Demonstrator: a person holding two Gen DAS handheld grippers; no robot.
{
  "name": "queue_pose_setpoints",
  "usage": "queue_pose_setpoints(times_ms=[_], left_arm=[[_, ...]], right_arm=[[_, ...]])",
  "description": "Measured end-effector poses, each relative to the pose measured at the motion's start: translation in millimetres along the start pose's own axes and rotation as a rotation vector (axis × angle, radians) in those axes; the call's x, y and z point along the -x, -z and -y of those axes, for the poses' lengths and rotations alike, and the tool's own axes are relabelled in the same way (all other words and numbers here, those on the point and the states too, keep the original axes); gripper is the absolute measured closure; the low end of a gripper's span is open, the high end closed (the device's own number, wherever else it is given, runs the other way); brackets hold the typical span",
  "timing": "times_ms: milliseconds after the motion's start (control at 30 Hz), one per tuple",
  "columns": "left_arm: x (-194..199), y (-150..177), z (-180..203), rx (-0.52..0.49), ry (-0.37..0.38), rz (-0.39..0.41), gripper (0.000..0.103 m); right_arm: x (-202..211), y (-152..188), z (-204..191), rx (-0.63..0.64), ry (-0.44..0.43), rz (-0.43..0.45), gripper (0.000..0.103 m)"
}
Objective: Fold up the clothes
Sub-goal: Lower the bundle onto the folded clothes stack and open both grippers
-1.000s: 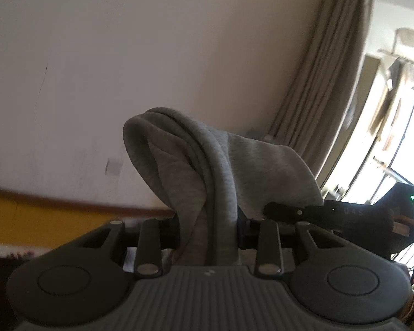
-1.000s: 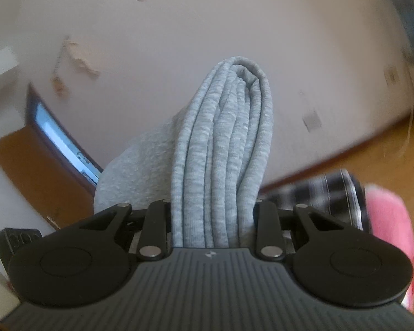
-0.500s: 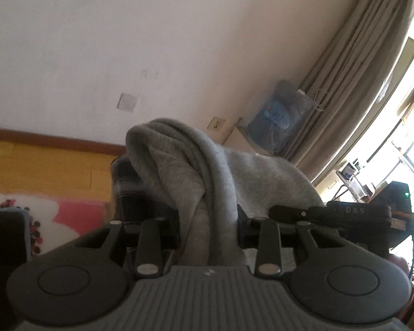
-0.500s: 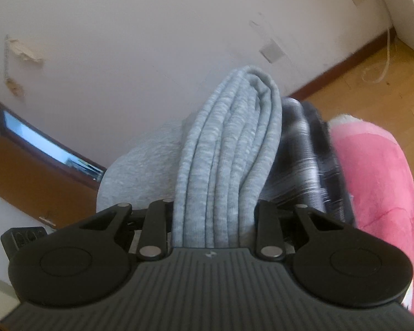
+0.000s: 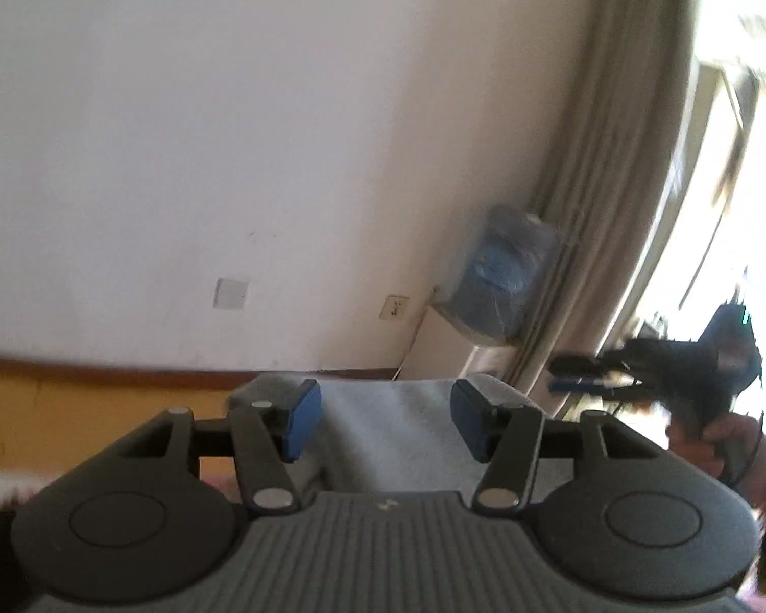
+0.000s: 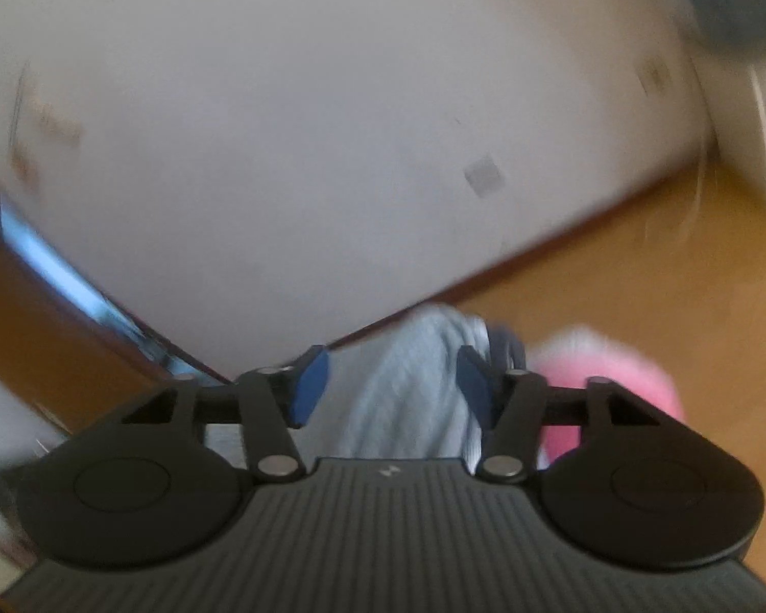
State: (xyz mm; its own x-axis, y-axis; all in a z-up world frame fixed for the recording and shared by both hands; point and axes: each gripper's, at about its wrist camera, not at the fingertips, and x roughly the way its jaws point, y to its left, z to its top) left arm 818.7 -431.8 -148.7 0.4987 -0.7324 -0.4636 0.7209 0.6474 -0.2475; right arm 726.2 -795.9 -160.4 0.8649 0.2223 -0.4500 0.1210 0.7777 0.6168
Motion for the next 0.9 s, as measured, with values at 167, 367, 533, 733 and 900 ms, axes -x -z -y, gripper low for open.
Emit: queue_pose_setpoints(times_ms=[167,367,533,733,900], left_arm=[[-49.2,22.6,7.5,-0.068,-0.131,-0.14,0.044],[-6.1,28.2,6.6,0.002,-0.082,-0.059,0.044],[38.8,45.3,40.1,-0.162,-0.005,-0.019,0.044],[36.6,109.6,75.6,-0.385,-0.111,-0.043,0.044],[40.7,138.4,90.1,-0.403,-0.172,0.018,0.043]], right_arm=[[-67.0,4.6,-34.2,0.285,0.096,-0.099,0.083],[-68.3,15.8,-28.3,0.241,0.157,-0.091,0.083],[31.0,45.8,-77.4,0.425,-0.028,0.007,0.081],[31.6,155.4,-98.3,0.801,0.075,-0.172,0.082],[33.8,193.7,-85.2,0.787,0.088,-0.082,0.082]])
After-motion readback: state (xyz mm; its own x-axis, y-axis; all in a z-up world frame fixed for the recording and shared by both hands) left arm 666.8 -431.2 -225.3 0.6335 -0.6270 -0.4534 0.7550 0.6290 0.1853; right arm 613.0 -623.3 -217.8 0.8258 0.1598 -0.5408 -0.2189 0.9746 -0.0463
